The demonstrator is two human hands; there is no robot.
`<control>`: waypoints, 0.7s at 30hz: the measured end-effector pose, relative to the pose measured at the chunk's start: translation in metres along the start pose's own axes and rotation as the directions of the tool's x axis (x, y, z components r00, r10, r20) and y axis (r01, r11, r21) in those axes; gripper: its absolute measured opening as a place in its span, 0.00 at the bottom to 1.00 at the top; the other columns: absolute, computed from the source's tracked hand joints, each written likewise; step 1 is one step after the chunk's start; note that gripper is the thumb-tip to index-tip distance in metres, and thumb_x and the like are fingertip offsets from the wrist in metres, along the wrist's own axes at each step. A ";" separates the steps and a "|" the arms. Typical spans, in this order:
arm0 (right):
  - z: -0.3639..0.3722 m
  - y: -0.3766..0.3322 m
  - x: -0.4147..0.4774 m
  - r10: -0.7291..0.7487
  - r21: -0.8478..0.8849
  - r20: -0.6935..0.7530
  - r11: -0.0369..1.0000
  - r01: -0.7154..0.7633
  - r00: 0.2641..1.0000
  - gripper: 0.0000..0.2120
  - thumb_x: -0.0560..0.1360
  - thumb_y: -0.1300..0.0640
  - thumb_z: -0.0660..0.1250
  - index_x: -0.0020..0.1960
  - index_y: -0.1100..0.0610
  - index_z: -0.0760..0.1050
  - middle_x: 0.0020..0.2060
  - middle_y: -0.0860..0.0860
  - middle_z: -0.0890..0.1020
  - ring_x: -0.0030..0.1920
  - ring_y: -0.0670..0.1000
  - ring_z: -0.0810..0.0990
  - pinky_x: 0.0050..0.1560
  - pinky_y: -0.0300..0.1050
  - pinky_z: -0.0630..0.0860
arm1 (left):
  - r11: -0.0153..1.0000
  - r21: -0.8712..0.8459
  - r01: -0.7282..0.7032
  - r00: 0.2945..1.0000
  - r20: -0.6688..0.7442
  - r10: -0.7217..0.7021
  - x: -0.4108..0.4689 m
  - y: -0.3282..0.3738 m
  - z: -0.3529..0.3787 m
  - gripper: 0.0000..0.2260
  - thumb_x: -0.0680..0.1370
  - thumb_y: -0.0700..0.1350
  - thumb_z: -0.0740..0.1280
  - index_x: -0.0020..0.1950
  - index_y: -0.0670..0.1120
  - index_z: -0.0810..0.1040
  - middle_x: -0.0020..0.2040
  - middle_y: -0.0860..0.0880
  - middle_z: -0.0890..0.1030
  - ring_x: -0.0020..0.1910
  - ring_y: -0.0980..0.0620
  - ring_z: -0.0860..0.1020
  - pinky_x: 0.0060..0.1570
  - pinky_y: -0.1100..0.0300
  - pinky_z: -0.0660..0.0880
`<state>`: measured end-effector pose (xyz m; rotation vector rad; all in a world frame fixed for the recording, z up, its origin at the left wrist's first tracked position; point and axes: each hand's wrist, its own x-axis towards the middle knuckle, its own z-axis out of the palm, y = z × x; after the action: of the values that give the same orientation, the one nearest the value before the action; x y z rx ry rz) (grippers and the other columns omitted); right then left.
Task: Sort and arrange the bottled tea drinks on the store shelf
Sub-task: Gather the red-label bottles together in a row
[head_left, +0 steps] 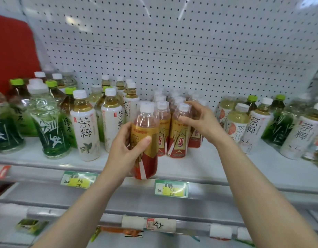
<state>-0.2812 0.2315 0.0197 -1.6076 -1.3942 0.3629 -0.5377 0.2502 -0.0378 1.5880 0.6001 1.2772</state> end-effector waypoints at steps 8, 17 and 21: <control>0.023 -0.059 -0.073 -0.165 -0.015 -0.052 0.986 0.165 0.985 0.32 0.66 0.31 0.69 0.65 0.45 0.70 0.55 0.40 0.81 0.54 0.38 0.80 0.54 0.44 0.79 | 0.999 0.023 -0.027 0.995 0.101 0.025 0.002 0.000 0.043 0.26 0.69 0.50 0.75 0.66 0.50 0.74 0.58 0.55 0.82 0.58 0.59 0.80 0.58 0.61 0.77; -0.046 -0.018 -0.068 -0.021 0.042 -0.217 0.999 0.030 0.976 0.18 0.67 0.40 0.75 0.54 0.42 0.75 0.54 0.45 0.83 0.53 0.47 0.82 0.50 0.49 0.81 | 0.701 0.635 -0.324 0.932 0.088 0.351 0.052 0.001 0.054 0.28 0.74 0.56 0.70 0.73 0.50 0.70 0.71 0.48 0.69 0.70 0.48 0.66 0.69 0.54 0.64; -0.055 -0.002 -0.048 -0.017 -0.079 -0.216 0.997 0.000 0.976 0.18 0.70 0.45 0.76 0.55 0.40 0.71 0.50 0.39 0.79 0.49 0.38 0.78 0.43 0.38 0.76 | 0.611 0.755 -0.240 0.958 0.082 0.275 0.077 -0.011 0.051 0.33 0.75 0.48 0.73 0.77 0.46 0.63 0.74 0.45 0.64 0.73 0.44 0.64 0.71 0.52 0.62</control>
<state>-0.2564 0.1639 0.0329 -1.6517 -1.2616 0.1238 -0.4632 0.2999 -0.0114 2.4266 1.0660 1.3483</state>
